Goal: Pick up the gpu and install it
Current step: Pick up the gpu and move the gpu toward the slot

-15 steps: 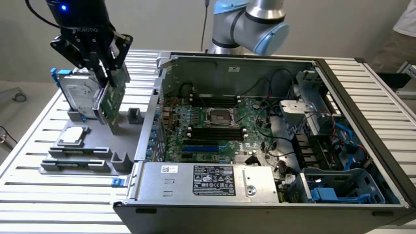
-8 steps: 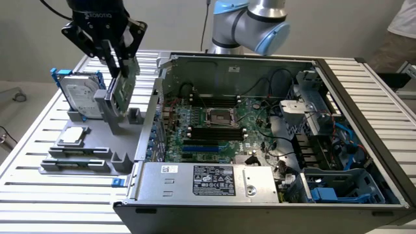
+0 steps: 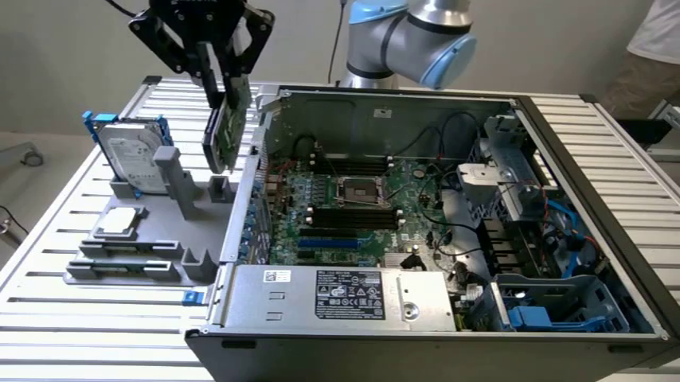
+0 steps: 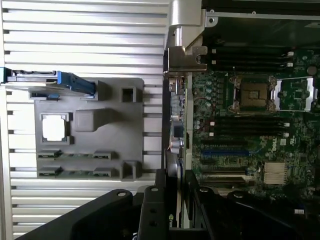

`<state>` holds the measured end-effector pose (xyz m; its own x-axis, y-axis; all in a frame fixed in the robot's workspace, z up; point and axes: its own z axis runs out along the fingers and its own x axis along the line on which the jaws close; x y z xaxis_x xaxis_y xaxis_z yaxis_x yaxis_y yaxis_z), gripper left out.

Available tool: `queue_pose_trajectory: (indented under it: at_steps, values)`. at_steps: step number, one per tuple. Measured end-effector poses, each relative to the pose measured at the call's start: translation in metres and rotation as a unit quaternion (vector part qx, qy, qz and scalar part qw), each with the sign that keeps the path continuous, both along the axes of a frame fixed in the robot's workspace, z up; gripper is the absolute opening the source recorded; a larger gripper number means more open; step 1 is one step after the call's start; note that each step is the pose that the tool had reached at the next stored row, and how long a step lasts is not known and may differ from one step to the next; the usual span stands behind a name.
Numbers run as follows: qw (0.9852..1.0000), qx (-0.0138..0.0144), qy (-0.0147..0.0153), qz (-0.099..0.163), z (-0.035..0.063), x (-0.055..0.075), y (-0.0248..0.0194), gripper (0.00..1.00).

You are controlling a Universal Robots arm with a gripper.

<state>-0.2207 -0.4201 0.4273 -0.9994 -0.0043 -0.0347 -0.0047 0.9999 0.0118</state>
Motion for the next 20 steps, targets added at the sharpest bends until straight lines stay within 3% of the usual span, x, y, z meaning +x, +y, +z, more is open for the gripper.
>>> queue_pose_trajectory:
  at_steps: [5, 7, 12, 20]
  values:
    - [0.9999, 0.0101, 0.0002, 0.0, 0.0099, 0.022, -0.0026, 0.26]
    - [0.9999, 0.0129, 0.0003, 0.0, 0.0103, 0.031, -0.0041, 0.26]
    - [0.9999, 0.0151, 0.0017, 0.0, 0.0103, 0.052, -0.0084, 0.26]
    - [0.9999, 0.0151, 0.0057, 0.0, 0.0076, 0.089, -0.0143, 0.26]
